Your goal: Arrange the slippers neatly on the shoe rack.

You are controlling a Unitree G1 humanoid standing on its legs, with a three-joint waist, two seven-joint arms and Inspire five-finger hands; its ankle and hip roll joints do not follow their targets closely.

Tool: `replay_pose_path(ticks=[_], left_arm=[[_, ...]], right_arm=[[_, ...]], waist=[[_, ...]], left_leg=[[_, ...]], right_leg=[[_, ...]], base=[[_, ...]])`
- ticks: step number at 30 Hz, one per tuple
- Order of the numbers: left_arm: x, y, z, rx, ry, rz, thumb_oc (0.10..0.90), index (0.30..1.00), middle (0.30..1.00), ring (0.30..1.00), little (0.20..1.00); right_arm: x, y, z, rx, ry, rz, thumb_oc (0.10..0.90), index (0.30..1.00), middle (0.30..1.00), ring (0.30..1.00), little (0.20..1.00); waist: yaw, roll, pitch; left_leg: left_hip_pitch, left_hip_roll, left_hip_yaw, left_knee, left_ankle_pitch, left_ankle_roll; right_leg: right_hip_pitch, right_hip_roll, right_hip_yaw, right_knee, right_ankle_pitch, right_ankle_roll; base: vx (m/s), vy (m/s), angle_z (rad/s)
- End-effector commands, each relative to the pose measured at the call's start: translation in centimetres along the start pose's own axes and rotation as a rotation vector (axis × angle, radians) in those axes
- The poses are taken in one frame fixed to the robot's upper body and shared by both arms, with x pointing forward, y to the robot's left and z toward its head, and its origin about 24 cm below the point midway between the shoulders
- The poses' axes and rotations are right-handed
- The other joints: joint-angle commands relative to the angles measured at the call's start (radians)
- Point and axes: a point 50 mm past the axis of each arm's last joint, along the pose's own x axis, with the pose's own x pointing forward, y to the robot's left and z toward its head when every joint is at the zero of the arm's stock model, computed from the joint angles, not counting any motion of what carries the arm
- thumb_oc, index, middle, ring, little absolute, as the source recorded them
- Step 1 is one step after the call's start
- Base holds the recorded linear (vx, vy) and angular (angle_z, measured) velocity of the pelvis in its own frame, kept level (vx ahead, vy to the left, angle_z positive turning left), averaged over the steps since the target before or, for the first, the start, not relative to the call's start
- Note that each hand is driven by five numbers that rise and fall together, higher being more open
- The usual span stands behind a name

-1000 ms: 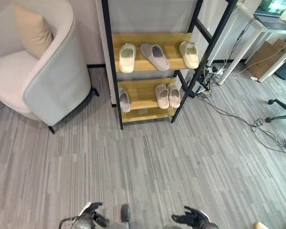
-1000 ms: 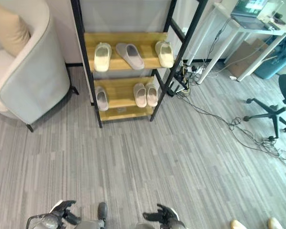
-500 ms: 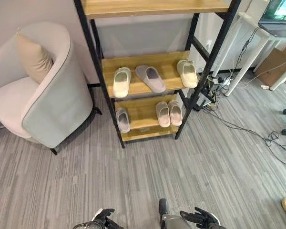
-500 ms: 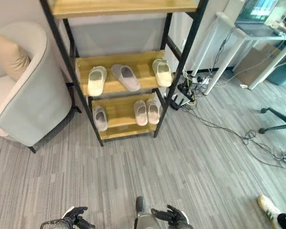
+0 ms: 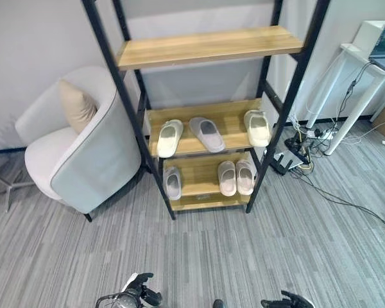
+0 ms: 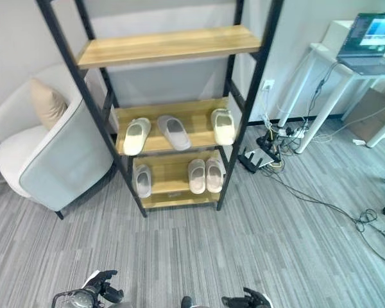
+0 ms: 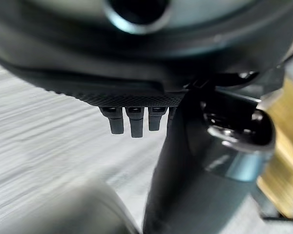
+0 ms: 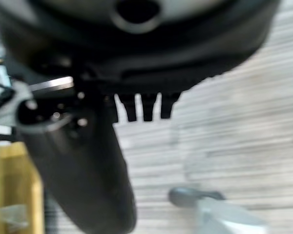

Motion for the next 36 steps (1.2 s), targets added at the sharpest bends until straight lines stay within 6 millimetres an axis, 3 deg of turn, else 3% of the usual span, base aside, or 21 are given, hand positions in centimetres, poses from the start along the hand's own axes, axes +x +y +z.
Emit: replay_pose_path(ticks=[1, 2, 3, 4, 8, 12, 13, 17, 19, 21, 23, 26, 32, 33, 34, 36], left_arm=[[-0.3, -1.0, -0.9, 0.098, 0.001, -0.024, 0.8, 0.9, 0.9, 0.9, 0.9], [-0.4, -1.0, -0.9, 0.098, 0.001, -0.025, 0.8, 0.9, 0.9, 0.9, 0.9], [-0.3, -1.1, -0.6, 0.114, -0.008, -0.019, 0.8, 0.9, 0.9, 0.9, 0.9], [-0.3, -1.1, -0.5, 0.124, -0.009, -0.022, 0.8, 0.9, 0.9, 0.9, 0.9], [-0.9, -1.7, -3.1, 0.112, 0.087, -0.039, 0.8, 0.9, 0.9, 0.9, 0.9], [-1.4, -1.7, -5.1, 0.104, 0.163, -0.039, 0.8, 0.9, 0.9, 0.9, 0.9], [-1.4, -1.7, -5.1, 0.104, 0.163, -0.039, 0.8, 0.9, 0.9, 0.9, 0.9], [-1.3, -0.7, -4.9, 0.07, 0.162, -0.005, 0.8, 0.9, 0.9, 0.9, 0.9], [-0.9, 0.1, -3.9, 0.049, 0.128, 0.025, 0.8, 0.9, 0.9, 0.9, 0.9], [-0.4, 1.4, -2.2, 0.026, 0.079, 0.071, 0.8, 0.9, 0.9, 0.9, 0.9], [-0.3, 2.1, -1.9, 0.007, 0.065, 0.096, 0.8, 0.9, 0.9, 0.9, 0.9], [-0.3, 2.3, -2.0, -0.007, 0.07, 0.103, 0.8, 0.9, 0.9, 0.9, 0.9], [-0.6, 1.5, -2.9, 0.022, 0.1, 0.066, 0.8, 0.9, 0.9, 0.9, 0.9], [-0.8, 1.7, -4.0, 0.052, 0.142, 0.058, 0.8, 0.9, 0.9, 0.9, 0.9], [-0.8, 1.9, -3.8, 0.039, 0.132, 0.069, 0.8, 0.9, 0.9, 0.9, 0.9], [-1.1, 1.8, -4.7, -0.036, 0.153, 0.09, 0.8, 0.9, 0.9, 0.9, 0.9]], right_arm=[[-0.3, -2.9, -0.2, -0.011, -0.027, -0.11, 0.8, 0.9, 0.9, 0.9, 0.9], [-0.3, -2.9, -0.3, -0.011, -0.027, -0.111, 0.8, 0.9, 0.9, 0.9, 0.9], [-0.4, -2.9, -0.7, -0.016, -0.017, -0.13, 0.8, 0.9, 0.9, 0.9, 0.9], [-0.4, -2.6, -0.9, -0.011, -0.012, -0.124, 0.8, 0.9, 0.9, 0.9, 0.9], [-0.5, -1.2, -1.7, -0.025, 0.006, -0.083, 0.8, 0.9, 0.9, 0.9, 0.9], [-0.5, 0.3, -2.3, -0.04, 0.025, -0.035, 0.8, 0.9, 0.9, 0.9, 0.9], [-0.5, 0.4, -2.3, -0.04, 0.026, -0.035, 0.8, 0.9, 0.9, 0.9, 0.9], [-0.6, 2.1, -2.7, -0.058, 0.042, 0.028, 0.8, 0.9, 0.9, 0.9, 0.9], [-0.5, 2.7, -1.8, -0.072, 0.015, 0.05, 0.8, 0.9, 0.9, 0.9, 0.9], [-0.2, 3.5, -0.1, -0.103, -0.04, 0.079, 0.8, 0.9, 0.9, 0.9, 0.9], [-0.1, 3.9, 1.2, -0.125, -0.085, 0.091, 0.8, 0.9, 0.9, 0.9, 0.9], [-0.1, 3.8, 1.8, -0.127, -0.112, 0.082, 0.8, 0.9, 0.9, 0.9, 0.9], [0.0, 3.0, 2.9, -0.09, -0.148, 0.046, 0.8, 0.9, 0.9, 0.9, 0.9], [0.3, 2.2, 8.9, -0.1, -0.269, 0.007, 0.8, 0.9, 0.9, 0.9, 0.9], [-0.5, 3.3, 9.1, -0.165, -0.362, 0.055, 0.8, 0.9, 0.9, 0.9, 0.9], [-1.3, 3.8, 6.3, -0.144, -0.374, 0.098, 0.8, 0.9, 0.9, 0.9, 0.9]], waist=[[0.025, 0.01, 0.03], [0.026, 0.007, 0.032], [0.047, 0.027, 0.04], [0.051, 0.029, 0.042], [0.048, 0.039, 0.028], [0.052, 0.011, 0.0], [0.053, 0.011, 0.0], [0.069, -0.033, -0.04], [0.071, -0.039, -0.041], [0.06, -0.036, -0.018], [0.051, -0.03, -0.008], [0.034, -0.02, -0.007], [-0.008, -0.032, -0.009], [0.011, -0.043, -0.025], [0.011, -0.046, -0.03], [0.0, -0.04, -0.035]], left_leg=[[-0.001, -0.067, 0.042, -0.36, 0.01, 0.065], [0.009, -0.071, 0.044, -0.371, 0.013, 0.066], [-0.019, -0.088, 0.019, -0.543, 0.096, 0.052], [-0.03, -0.093, 0.023, -0.598, 0.12, 0.045], [0.004, -0.098, 0.017, -0.641, 0.148, 0.056], [0.016, -0.106, 0.019, -0.587, 0.11, 0.071], [0.015, -0.106, 0.02, -0.585, 0.108, 0.071], [0.028, -0.134, 0.042, -0.55, 0.03, 0.106], [0.043, -0.14, 0.043, -0.56, 0.008, 0.121], [0.057, -0.134, 0.043, -0.568, -0.001, 0.135], [0.089, -0.129, 0.042, -0.581, -0.015, 0.142], [0.141, -0.129, 0.026, -0.602, -0.037, 0.139], [0.194, -0.152, -0.004, -0.59, -0.076, 0.125], [0.203, -0.153, -0.007, -0.585, -0.088, 0.121], [0.196, -0.151, -0.008, -0.585, -0.078, 0.118], [0.217, -0.144, -0.01, -0.595, -0.083, 0.113]], right_leg=[[0.029, -0.019, 0.116, 0.018, -0.114, 0.142], [0.034, -0.024, 0.116, 0.018, -0.116, 0.143], [0.063, 0.009, 0.119, 0.01, -0.133, 0.142], [0.08, 0.013, 0.118, 0.009, -0.144, 0.14], [0.103, 0.031, 0.136, 0.017, -0.172, 0.136], [0.112, 0.009, 0.149, 0.033, -0.193, 0.144], [0.112, 0.008, 0.15, 0.033, -0.194, 0.145], [0.107, -0.027, 0.159, 0.085, -0.204, 0.172], [0.053, -0.033, 0.146, 0.19, -0.184, 0.212], [-0.052, -0.042, 0.137, 0.359, -0.114, 0.275], [-0.111, -0.066, 0.097, 0.444, -0.083, 0.3], [-0.141, -0.108, 0.061, 0.381, -0.101, 0.28], [-0.142, -0.114, 0.158, 0.147, -0.087, 0.255], [-0.118, -0.116, 0.154, 0.13, -0.092, 0.249], [-0.123, -0.113, 0.155, 0.135, -0.083, 0.246], [-0.1, -0.098, 0.167, 0.131, -0.092, 0.236]], base=[[0.24, -0.047, 0.17], [0.23, -0.036, 0.18], [0.25, -0.049, -0.02], [0.31, -0.053, -0.09], [0.22, 0.029, -0.28], [0.21, 0.079, -0.37], [0.23, 0.105, -0.14], [0.25, 0.132, 0.08], [0.14, 0.107, 0.07], [0.07, 0.068, -0.09], [0.11, 0.033, -0.06], [0.18, -0.014, 0.13], [0.15, -0.09, 0.35], [0.09, -0.151, 0.46], [0.11, -0.15, 0.34], [0.05, -0.108, 0.09]])
